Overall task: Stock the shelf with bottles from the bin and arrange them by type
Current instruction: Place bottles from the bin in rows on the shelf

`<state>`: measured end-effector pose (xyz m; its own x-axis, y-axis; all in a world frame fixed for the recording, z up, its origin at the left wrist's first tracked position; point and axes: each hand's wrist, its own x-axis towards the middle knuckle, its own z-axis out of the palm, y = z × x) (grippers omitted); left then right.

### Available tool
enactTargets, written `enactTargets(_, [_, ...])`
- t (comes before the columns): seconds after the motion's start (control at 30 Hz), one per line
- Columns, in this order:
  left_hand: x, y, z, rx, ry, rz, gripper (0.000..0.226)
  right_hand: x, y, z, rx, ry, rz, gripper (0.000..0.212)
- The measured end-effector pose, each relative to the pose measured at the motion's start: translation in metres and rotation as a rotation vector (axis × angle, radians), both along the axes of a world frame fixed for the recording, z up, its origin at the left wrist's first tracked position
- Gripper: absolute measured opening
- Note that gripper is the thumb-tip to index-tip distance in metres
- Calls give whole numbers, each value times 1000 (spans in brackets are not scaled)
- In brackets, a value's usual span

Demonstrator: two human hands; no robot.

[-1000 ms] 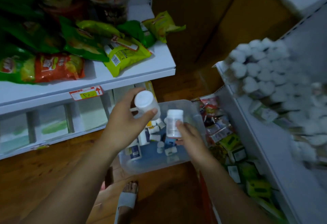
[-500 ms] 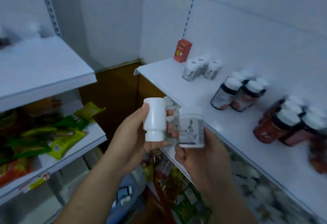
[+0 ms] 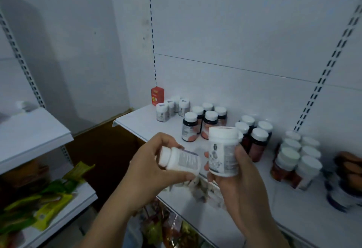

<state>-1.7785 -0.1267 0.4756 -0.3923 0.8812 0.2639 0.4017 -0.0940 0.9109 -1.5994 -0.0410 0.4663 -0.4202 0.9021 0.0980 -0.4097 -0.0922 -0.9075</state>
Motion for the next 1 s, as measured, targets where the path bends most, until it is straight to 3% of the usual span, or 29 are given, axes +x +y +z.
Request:
enactTargets(0.07, [16, 5, 1, 65, 27, -58, 60, 11, 3, 2, 123, -95, -45, 29])
enactTargets(0.17, [37, 17, 2, 158, -111, -110, 75, 25, 10, 3, -27, 32, 17, 42])
enactTargets(0.23, [49, 27, 1, 208, -377, -113, 82, 35, 15, 4, -149, 151, 126, 41])
enactTargets(0.33, [63, 38, -6, 210, -747, -160, 66, 45, 18, 9, -258, 266, 261, 48])
enactTargets(0.53, [85, 40, -9, 113, -1337, -365, 57, 54, 27, 11, -433, 325, 398, 57])
enactTargets(0.67, [85, 38, -11, 122, -1389, -342, 50, 53, 28, 5, -529, 360, 446, 54])
enactTargets(0.87, [72, 33, -13, 128, -1313, -249, 76, 41, 28, -5, -665, 437, 544, 69])
enactTargets(1.0, [58, 32, -13, 100, -1181, -183, 46, 24, 24, -9, -641, 478, 587, 75])
